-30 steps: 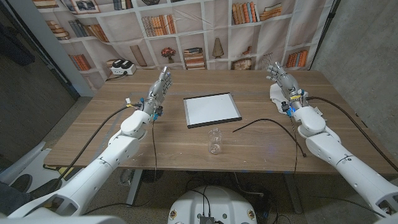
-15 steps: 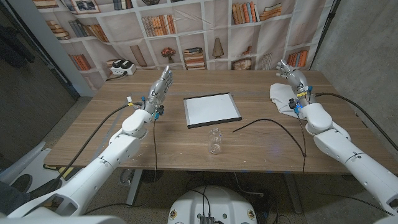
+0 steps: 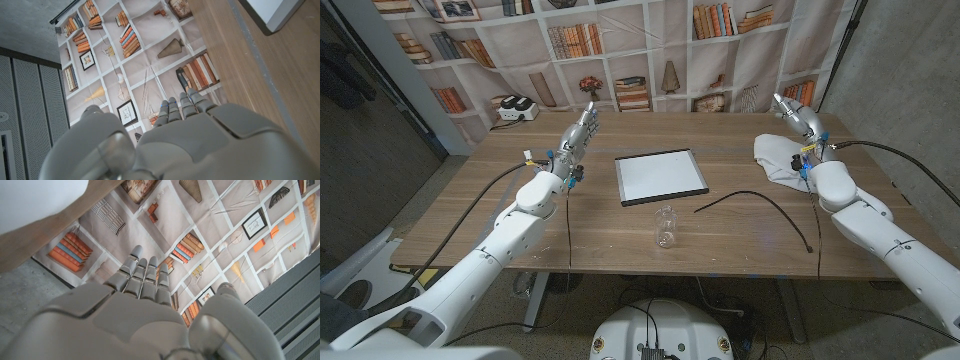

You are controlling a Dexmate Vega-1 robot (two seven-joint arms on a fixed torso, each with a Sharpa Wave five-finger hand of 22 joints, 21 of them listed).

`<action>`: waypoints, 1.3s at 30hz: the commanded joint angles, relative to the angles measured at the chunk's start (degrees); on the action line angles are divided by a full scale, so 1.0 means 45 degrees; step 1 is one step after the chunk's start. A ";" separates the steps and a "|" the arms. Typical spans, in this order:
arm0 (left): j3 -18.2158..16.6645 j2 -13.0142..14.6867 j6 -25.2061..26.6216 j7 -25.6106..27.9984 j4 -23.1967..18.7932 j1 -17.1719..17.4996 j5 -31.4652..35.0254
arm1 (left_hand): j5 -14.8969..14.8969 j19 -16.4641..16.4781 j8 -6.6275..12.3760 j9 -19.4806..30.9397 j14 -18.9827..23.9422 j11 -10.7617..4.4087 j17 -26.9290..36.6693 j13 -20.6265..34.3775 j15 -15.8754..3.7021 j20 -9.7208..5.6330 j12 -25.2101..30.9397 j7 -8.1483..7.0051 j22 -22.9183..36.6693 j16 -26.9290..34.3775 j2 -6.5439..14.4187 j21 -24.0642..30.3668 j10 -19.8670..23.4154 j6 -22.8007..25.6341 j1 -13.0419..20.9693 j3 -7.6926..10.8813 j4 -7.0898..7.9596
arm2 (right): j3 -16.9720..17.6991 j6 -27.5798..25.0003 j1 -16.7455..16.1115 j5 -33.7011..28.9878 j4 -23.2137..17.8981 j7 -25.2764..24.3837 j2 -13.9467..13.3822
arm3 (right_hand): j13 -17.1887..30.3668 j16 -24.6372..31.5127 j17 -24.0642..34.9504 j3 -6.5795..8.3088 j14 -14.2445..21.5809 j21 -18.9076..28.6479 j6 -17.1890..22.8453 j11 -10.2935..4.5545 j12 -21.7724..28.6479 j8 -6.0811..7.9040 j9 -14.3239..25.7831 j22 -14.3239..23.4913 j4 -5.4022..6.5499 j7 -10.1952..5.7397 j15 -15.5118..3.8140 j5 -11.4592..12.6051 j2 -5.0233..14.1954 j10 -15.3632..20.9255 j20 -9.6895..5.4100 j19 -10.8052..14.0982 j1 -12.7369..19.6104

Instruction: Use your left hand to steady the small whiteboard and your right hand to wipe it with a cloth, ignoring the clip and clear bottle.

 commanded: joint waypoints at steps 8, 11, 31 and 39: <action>-0.0062 -0.0003 -0.0063 0.0199 -0.0201 0.0136 0.0123 | 0.0043 -0.0109 0.0071 0.0074 -0.0035 0.0029 0.0061 0.0060 0.0025 0.0020 0.0060 -0.0043 0.0020 -0.0078 0.0053 -0.0050 0.0144 0.0189 0.0197 0.0007 -0.0033 | -0.0638 -0.3632 0.0192 -0.2840 -0.1342 -0.1202 -0.1051 | 0.0069 -0.0167 0.0047 0.0017 -0.0474 -0.0322 -0.0342 0.0077 -0.0286 -0.0165 0.0055 0.0077 -0.0153 -0.0046 0.0134 0.0085 0.0034 -0.0520 -0.0239 -0.0358 0.0176; -0.0069 0.0018 -0.0013 0.0237 -0.0266 0.0171 0.0130 | 0.0040 -0.0108 0.0055 0.0075 -0.0032 0.0060 0.0060 0.0061 0.0019 0.0017 0.0049 -0.0054 0.0019 -0.0091 0.0069 -0.0060 0.0155 0.0188 0.0222 0.0005 -0.0042 | -0.0769 -0.4094 0.0286 -0.3094 -0.1429 -0.1223 -0.1153 | 0.0071 -0.0222 0.0049 0.0021 -0.0664 -0.0432 -0.0414 0.0096 -0.0341 -0.0199 0.0057 0.0079 -0.0179 -0.0033 0.0184 0.0093 0.0048 -0.0653 -0.0223 -0.0483 0.0196; 0.0186 -0.0029 0.0215 0.0011 -0.0199 -0.0107 0.0225 | 0.0018 -0.0381 -0.0009 0.0078 -0.0069 -0.0008 0.0059 0.0064 -0.0014 -0.0067 -0.0016 -0.0100 0.0014 -0.0167 0.0149 -0.0212 0.0174 0.0207 0.0328 -0.0015 -0.0072 | -0.1402 -0.6681 0.0703 -0.3481 -0.1872 -0.0317 -0.1917 | 0.0063 -0.0240 -0.0001 0.0094 -0.1161 -0.1123 -0.0446 0.0097 -0.0442 -0.0336 0.0057 0.0090 -0.0532 0.0233 0.0159 0.0147 0.0087 -0.0987 -0.0221 -0.1090 0.0563; 0.0192 -0.0022 0.0306 0.0084 -0.0359 0.0004 0.0185 | 0.0002 -0.0415 -0.0129 0.0079 -0.0132 -0.0041 0.0058 0.0066 -0.0057 -0.0051 -0.0075 -0.0237 0.0013 -0.0216 0.0185 -0.0241 0.0114 -0.0013 0.0377 -0.0034 -0.0085 | -0.1900 -0.8067 0.0907 -0.3868 -0.2088 0.0120 -0.2181 | 0.0070 -0.0233 -0.0018 0.0163 -0.1249 -0.1275 -0.0820 0.0071 -0.0458 -0.0403 0.0060 0.0091 -0.0742 0.0184 0.0180 0.0174 0.0069 -0.1110 -0.0118 -0.1167 0.0841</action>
